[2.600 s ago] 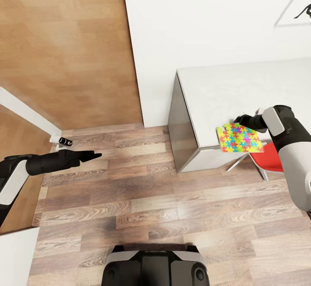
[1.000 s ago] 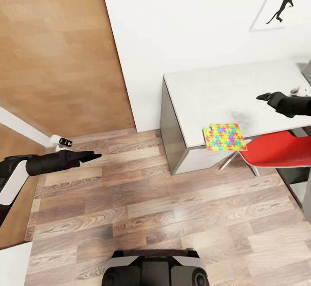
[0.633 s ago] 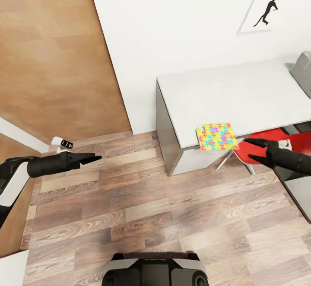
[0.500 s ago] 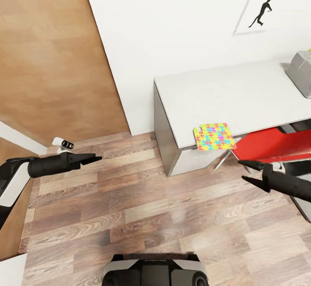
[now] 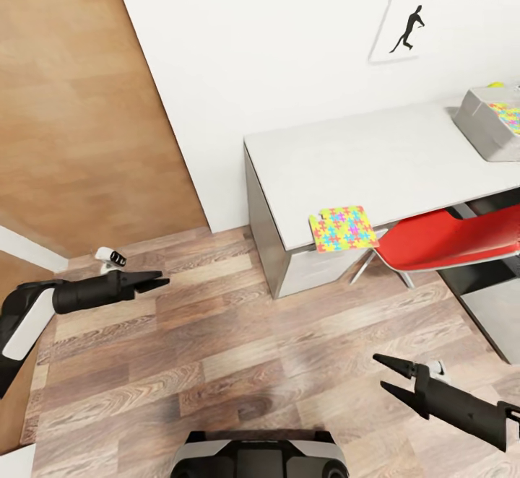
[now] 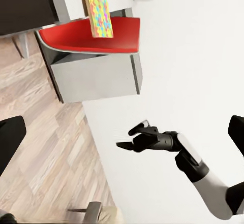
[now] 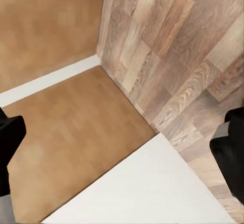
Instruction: Put all the toys in the child's room - the three board games (two on the bed and one on the table), the two jigsaw puzzles on the table, and the tennis ball on the table - inside the toy box on the table in the child's room.
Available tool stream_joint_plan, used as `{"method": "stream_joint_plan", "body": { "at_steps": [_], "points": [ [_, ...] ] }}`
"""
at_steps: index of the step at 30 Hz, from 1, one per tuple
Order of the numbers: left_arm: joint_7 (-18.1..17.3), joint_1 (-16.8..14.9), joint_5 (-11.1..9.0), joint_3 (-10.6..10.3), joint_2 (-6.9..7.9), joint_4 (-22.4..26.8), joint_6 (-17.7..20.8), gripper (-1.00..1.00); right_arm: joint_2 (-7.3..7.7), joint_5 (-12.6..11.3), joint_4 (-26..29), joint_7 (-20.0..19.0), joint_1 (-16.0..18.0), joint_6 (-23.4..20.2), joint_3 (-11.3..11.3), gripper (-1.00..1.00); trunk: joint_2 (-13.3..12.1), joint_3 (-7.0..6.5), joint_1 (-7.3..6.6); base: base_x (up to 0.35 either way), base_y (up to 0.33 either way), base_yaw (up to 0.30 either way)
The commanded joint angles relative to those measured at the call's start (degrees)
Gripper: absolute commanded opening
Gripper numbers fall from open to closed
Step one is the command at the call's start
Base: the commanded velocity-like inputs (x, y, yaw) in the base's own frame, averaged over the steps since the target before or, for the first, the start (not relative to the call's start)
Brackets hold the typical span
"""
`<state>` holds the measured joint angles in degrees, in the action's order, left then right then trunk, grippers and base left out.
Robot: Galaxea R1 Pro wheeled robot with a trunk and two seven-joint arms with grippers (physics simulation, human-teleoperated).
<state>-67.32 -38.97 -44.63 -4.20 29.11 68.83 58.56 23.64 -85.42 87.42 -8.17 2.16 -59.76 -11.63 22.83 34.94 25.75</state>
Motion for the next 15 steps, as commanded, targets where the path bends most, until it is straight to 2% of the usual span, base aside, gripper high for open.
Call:
{"method": "stream_joint_plan", "body": {
  "at_steps": [1, 2, 3, 4, 6, 7, 8, 12, 15],
  "points": [
    [-0.1, 0.3, 0.0, -0.1, 0.11, -0.6, 0.1, 1.0, -0.54, 2.7, -0.2, -2.1, -0.1, -0.2, -0.2, 1.0, 0.1, -0.02, 0.04, 0.0, 0.0, -0.087],
    [-0.1, 1.1, 0.5, 0.0, 0.23, -1.6, -0.8, 1.0, -1.26, 6.3, -0.3, -5.0, -0.3, -0.2, -0.6, 1.0, 0.1, -0.11, 0.04, 0.0, 0.0, -0.083],
    [-0.1, 1.6, 0.9, 0.0, 0.27, -2.2, -1.4, 1.0, -1.52, 7.9, -0.3, -6.6, -0.4, -0.2, -0.9, 1.0, 0.1, -0.2, 0.04, 0.0, 0.0, -0.081],
    [-0.2, 2.4, 1.8, 0.1, 0.32, -3.5, -2.9, 1.0, -1.89, 10.8, -0.2, -10.0, -0.5, 0.9, -1.5, 1.0, 0.1, -0.29, 0.04, 0.0, 0.0, -0.064],
    [-0.4, 3.7, 3.8, 0.1, 0.38, -6.1, -6.2, 1.0, -2.28, 15.0, -0.3, -17.6, -0.6, 5.0, -2.2, 1.0, 0.1, -0.47, 0.04, 0.0, 0.0, -0.033],
    [-0.4, 4.0, 4.2, 0.1, 0.39, -6.9, -6.9, 1.0, -2.33, 16.0, -0.4, -19.4, -0.6, 6.3, -2.3, 1.0, 0.1, -0.56, 0.04, 0.0, 0.0, -0.021],
    [-0.3, 4.4, 5.1, 0.1, 0.34, -8.3, -8.1, 1.0, -2.38, 18.1, -0.5, -22.8, -0.7, 9.0, -2.4, 1.0, 0.1, -0.65, 0.04, 0.0, 0.0, -0.013],
    [-0.3, 5.0, 6.5, 0.4, 0.3, -11.4, -10.5, 1.0, -2.53, 24.5, -0.3, -30.6, -0.7, 15.1, -2.8, 1.0, 0.1, -1.02, 0.04, 0.0, 0.0, -0.007],
    [-0.3, 5.1, 6.9, 0.6, 0.48, -12.1, -11.0, 1.0, -2.68, 26.7, -0.5, -33.6, -0.7, 17.5, -2.9, 1.0, 0.1, -1.29, 0.04, 0.0, 0.0, -0.002]
  ]
}}
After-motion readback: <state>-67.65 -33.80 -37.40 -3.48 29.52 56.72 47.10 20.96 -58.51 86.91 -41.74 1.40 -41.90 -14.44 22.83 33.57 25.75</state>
